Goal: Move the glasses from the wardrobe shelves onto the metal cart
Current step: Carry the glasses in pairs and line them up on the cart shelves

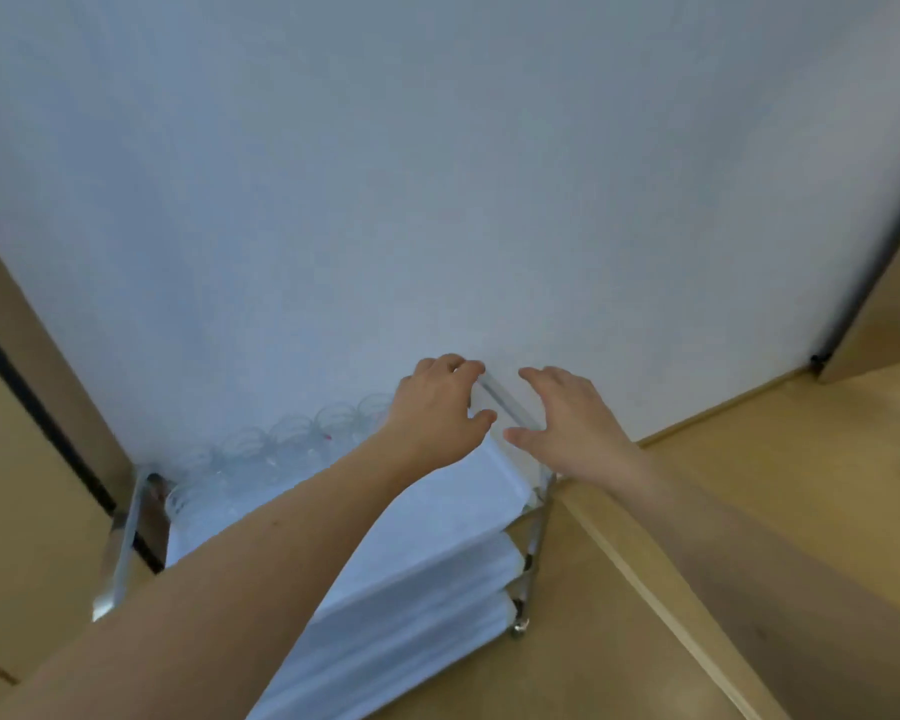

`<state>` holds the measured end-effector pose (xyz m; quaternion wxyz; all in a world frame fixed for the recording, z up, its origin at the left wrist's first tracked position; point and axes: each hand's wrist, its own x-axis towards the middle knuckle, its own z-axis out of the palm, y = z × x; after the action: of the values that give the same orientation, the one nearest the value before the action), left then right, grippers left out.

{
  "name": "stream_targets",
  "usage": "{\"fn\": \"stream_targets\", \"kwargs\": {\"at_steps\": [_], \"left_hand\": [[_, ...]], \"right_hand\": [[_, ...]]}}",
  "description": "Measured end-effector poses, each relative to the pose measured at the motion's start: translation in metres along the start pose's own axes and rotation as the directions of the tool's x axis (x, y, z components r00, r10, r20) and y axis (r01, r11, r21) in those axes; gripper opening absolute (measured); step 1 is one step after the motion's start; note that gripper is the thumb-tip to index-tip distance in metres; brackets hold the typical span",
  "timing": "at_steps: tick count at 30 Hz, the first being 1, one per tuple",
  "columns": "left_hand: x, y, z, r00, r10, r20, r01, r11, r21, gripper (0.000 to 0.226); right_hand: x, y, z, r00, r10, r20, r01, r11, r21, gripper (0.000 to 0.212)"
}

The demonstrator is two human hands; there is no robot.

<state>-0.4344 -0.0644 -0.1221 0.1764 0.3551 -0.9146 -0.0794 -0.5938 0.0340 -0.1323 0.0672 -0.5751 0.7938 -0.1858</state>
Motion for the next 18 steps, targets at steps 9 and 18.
{"fn": "stream_targets", "kwargs": {"at_steps": [9, 18], "left_hand": [[0.123, 0.171, 0.006, 0.93, 0.363, -0.052, -0.359, 0.931, 0.07, 0.065], [0.207, 0.328, 0.066, 0.84, 0.54, -0.044, -0.542, 0.839, -0.042, 0.064]], "right_hand": [[-0.025, 0.15, -0.121, 0.945, 0.225, -0.237, -0.241, 0.97, -0.043, 0.084], [-0.058, 0.285, -0.2, 0.837, 0.405, -0.368, -0.464, 0.881, -0.086, 0.085]]}}
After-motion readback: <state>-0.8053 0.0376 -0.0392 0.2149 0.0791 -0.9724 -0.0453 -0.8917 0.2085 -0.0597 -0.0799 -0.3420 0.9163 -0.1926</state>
